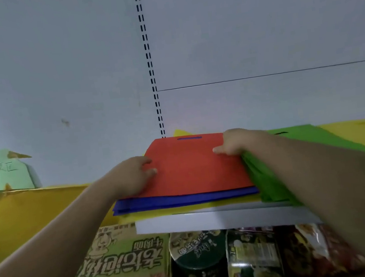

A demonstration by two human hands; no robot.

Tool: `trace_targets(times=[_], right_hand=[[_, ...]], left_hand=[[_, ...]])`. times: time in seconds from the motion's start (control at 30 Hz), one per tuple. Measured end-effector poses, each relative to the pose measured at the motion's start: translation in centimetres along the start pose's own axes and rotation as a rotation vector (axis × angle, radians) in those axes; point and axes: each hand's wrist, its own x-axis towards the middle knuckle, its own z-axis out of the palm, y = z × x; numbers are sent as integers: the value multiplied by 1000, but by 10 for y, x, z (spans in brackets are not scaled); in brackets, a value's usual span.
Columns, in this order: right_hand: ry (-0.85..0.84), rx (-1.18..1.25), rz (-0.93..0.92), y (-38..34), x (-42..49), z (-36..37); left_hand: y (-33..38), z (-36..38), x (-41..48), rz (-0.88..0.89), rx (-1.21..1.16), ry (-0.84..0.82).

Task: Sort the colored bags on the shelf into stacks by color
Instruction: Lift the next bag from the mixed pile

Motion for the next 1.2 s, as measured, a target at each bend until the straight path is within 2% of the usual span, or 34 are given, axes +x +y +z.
trace_targets(times=[0.2, 0.37, 0.47, 0.6, 0.77, 1.03, 1.2], right_hand=[[19, -76, 53, -9, -4, 3], [63, -91, 39, -10, 6, 3], [117, -50, 67, -8, 9, 2], [81, -77, 96, -6, 10, 6], [118, -117, 68, -8, 16, 10], [-18, -105, 171, -7, 13, 6], [27, -111, 225, -9, 16, 9]], left_hand=[[-1, 7, 6, 31, 34, -102], [1, 5, 5, 19, 38, -85], [2, 4, 7, -31, 37, -62], [-6, 4, 9, -103, 7, -93], [-12, 6, 8, -140, -94, 1], [-22, 5, 11, -215, -196, 70], [-22, 5, 9, -201, -207, 136]])
